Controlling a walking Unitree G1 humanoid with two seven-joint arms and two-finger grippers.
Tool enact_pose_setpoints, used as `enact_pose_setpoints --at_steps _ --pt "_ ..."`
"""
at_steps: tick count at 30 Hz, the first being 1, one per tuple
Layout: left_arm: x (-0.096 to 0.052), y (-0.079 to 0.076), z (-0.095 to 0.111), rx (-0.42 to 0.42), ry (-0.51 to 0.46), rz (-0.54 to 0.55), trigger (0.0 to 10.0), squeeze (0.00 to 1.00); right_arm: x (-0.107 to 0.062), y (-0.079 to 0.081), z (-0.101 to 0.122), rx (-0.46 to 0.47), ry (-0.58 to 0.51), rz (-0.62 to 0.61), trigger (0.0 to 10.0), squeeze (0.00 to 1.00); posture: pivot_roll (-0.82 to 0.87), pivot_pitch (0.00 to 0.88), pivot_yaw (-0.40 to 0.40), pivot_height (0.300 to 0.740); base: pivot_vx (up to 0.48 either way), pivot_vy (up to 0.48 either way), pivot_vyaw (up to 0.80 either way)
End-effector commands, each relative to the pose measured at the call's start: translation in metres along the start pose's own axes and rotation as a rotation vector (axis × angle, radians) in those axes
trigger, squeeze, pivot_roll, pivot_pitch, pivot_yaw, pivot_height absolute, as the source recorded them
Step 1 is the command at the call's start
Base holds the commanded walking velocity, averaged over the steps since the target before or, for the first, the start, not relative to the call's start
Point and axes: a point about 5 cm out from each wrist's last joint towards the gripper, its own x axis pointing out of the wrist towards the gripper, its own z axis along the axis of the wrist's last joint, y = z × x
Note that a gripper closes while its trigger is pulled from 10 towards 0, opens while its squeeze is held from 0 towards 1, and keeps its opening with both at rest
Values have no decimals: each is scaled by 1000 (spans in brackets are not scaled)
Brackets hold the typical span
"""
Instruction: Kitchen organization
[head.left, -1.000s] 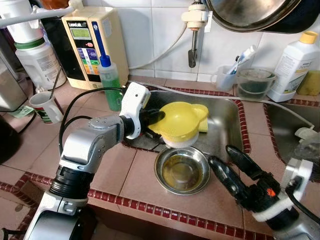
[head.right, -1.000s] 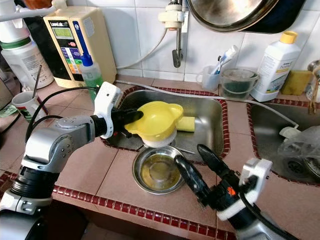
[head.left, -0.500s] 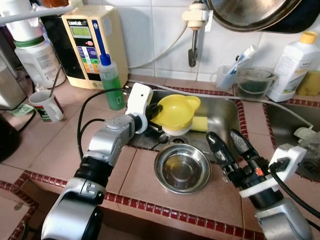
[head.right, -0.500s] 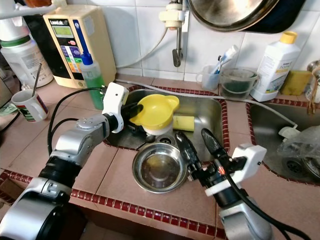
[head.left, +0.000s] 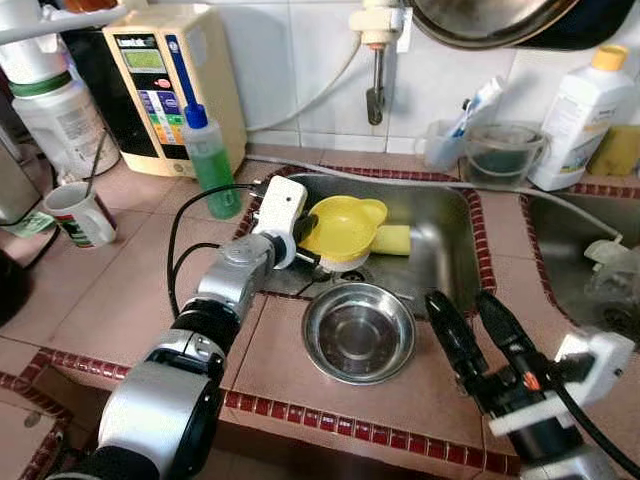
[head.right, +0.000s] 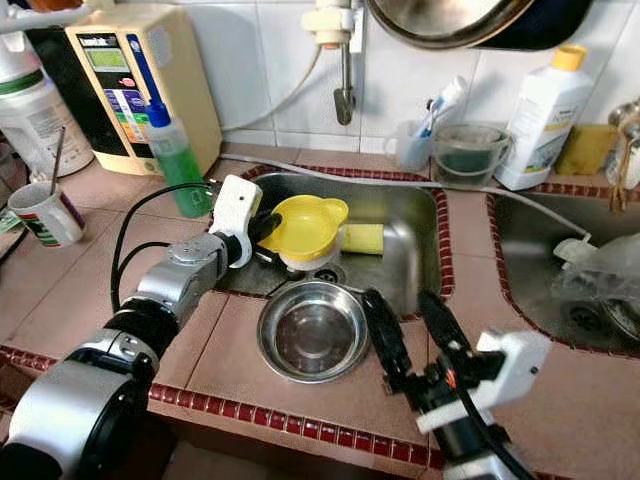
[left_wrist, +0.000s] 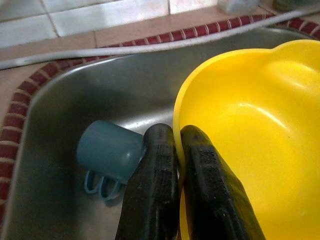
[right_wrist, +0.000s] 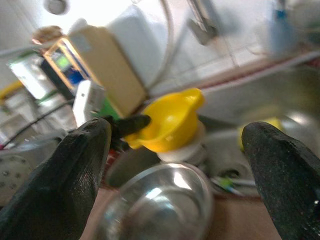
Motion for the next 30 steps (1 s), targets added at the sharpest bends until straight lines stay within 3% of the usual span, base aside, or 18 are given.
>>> enact_pose_setpoints --at_steps 1,9,22,30 --pt "0 7 7 22 -16 20 10000 0 -5 0 6 -27 -14 -35 10000 0 -249 125 134 740 0 0 0" --pt "-2 19 9 46 -7 51 10000 0 -22 -4 9 -41 -1 -127 10000 0 -274 146 149 740 0 0 0" --pt "-3 27 11 50 -2 89 10000 0 -23 -1 14 -12 -28 -115 10000 0 -273 144 152 740 0 0 0" --pt "-4 30 6 -1 40 90 10000 0 -21 1 15 -7 -30 -98 10000 0 -274 145 153 740 0 0 0"
